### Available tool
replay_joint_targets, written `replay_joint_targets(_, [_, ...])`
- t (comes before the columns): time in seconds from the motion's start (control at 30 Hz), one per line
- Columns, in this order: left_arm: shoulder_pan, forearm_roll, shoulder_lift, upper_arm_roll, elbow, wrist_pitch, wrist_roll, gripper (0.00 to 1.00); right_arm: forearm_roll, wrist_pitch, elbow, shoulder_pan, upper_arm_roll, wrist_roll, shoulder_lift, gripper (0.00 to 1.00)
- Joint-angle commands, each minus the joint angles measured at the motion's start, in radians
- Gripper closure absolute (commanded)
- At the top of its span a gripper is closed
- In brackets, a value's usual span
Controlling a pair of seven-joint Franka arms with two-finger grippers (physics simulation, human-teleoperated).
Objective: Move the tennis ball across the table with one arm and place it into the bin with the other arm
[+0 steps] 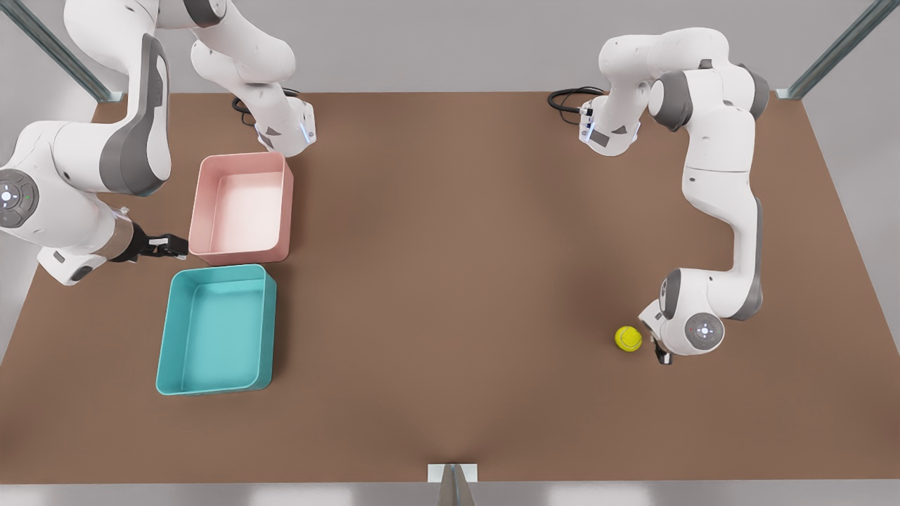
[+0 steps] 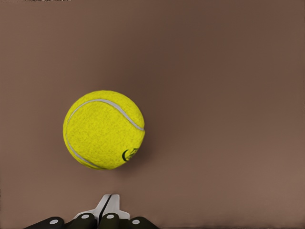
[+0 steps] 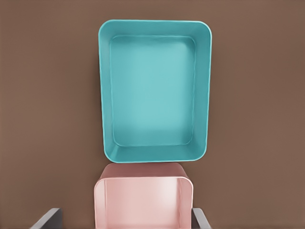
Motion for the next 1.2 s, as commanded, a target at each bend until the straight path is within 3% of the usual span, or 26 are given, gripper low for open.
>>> replay_joint_targets(0.0, [0.0,0.003,-0.001,0.0,0.001,0.009,0.425,0.79,0.001,-0.002,0.0,0.0,0.0,-0.011,-0.001,0.0])
replay_joint_targets(0.5, [0.0,0.001,0.005,0.012,-0.027,0.102,0.19,0.79,0.0,-0.002,-0.001,0.0,0.0,-0.011,-0.001,0.0])
replay_joint_targets(0.6, [-0.074,-0.019,0.005,0.009,-0.024,0.111,-0.049,0.79,0.0,-0.002,-0.001,0.0,0.0,-0.011,-0.001,0.0])
replay_joint_targets(0.7, [-0.189,-0.14,-0.02,-0.057,-0.022,0.084,-0.561,0.79,0.0,-0.002,-0.001,0.0,0.0,-0.011,-0.001,0.0])
replay_joint_targets(0.77, [-0.178,-0.249,-0.038,-0.063,-0.02,0.019,-0.605,0.79,0.0,-0.002,-0.001,0.0,0.0,-0.011,-0.001,0.0])
replay_joint_targets(0.87, [-0.147,-0.244,-0.043,-0.061,-0.017,-0.014,-0.629,0.79,0.0,-0.002,-0.003,0.0,0.0,-0.011,0.001,0.0])
replay_joint_targets(0.93, [-0.146,-0.238,-0.142,-0.008,0.078,-0.321,-1.141,0.79,0.0,-0.002,-0.004,0.0,0.0,-0.013,-0.001,0.0])
replay_joint_targets(1.0, [-0.153,-0.14,-0.204,-0.008,0.43,-0.893,-1.559,0.79,0.0,-0.003,-0.004,0.0,0.0,-0.013,-0.001,0.0])
replay_joint_targets(1.07, [-0.166,-0.154,-0.239,-0.04,0.639,-1.173,-1.714,0.78,0.0,-0.003,-0.006,0.0,0.0,-0.011,0.001,0.0])
replay_joint_targets(1.1, [-0.158,-0.178,-0.328,-0.078,0.587,-1.168,-1.712,0.01,0.0,-0.003,-0.006,0.002,0.0,-0.011,0.002,0.0])
replay_joint_targets(1.13, [-0.157,-0.154,-0.444,-0.08,0.423,-1.072,-1.724,0.0,0.0,-0.003,0.0,0.003,0.003,-0.01,0.027,0.0])
replay_joint_targets(1.17, [-0.156,-0.17,-0.575,-0.075,0.222,-0.825,-2.018,0.0,-0.002,-0.002,0.006,0.014,0.009,-0.003,0.047,0.0])
